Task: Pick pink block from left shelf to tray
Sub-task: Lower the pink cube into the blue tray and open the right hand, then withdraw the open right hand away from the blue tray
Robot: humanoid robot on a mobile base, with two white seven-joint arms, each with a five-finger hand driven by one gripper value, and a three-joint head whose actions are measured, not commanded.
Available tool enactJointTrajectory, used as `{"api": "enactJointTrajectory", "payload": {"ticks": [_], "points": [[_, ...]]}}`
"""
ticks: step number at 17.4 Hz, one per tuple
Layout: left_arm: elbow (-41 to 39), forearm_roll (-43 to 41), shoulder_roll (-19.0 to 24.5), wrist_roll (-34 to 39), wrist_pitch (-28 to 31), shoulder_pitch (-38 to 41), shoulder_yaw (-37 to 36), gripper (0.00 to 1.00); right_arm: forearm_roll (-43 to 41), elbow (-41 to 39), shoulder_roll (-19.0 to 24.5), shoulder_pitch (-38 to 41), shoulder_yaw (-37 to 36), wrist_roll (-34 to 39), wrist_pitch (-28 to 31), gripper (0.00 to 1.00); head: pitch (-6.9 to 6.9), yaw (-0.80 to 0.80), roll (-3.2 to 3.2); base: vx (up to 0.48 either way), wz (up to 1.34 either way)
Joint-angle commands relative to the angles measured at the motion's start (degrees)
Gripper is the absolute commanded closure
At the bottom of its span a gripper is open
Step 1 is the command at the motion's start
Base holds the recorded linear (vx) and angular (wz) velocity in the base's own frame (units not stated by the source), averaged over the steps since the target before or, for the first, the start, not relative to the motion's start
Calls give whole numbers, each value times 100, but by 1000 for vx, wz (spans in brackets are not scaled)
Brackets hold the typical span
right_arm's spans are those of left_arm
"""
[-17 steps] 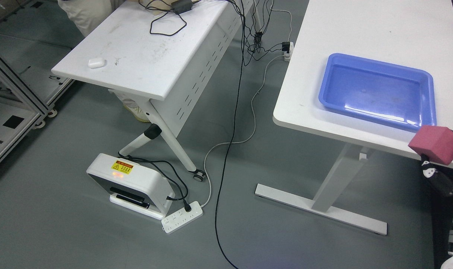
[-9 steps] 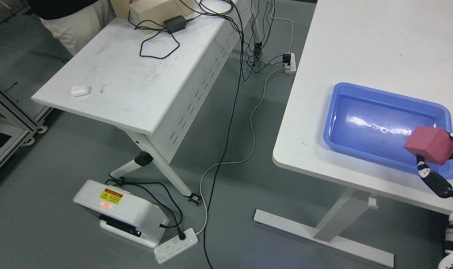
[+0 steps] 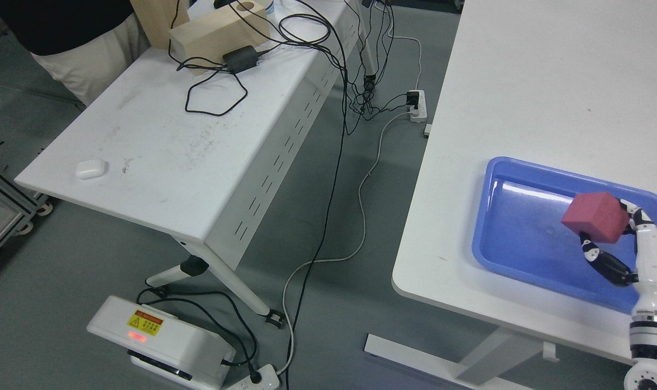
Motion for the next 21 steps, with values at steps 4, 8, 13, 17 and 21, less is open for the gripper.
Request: {"api": "enactJointTrajectory", "payload": {"ticks": [4,8,13,17,21], "points": [[0,-9,100,5,0,53,0,0,-545,9,49,-55,199,260,341,24,0,0,0,100,-4],[0,-9,100,5,0,53,0,0,-1573,9,49,-55,76,251,421,7,0,0,0,9,3],[0,-9,100,5,0,53,0,0,-2295,1,22,-55,5,251,272,0,0,0,0,-12,0],[0,-9,100,5,0,53,0,0,-3341,0,58,-64,-196,233,280,0,0,0,0,0,-5],[0,-9,100,5,0,53,0,0,-3483,1,49,-64,-320,251,307,0,0,0,0,0,0]]}}
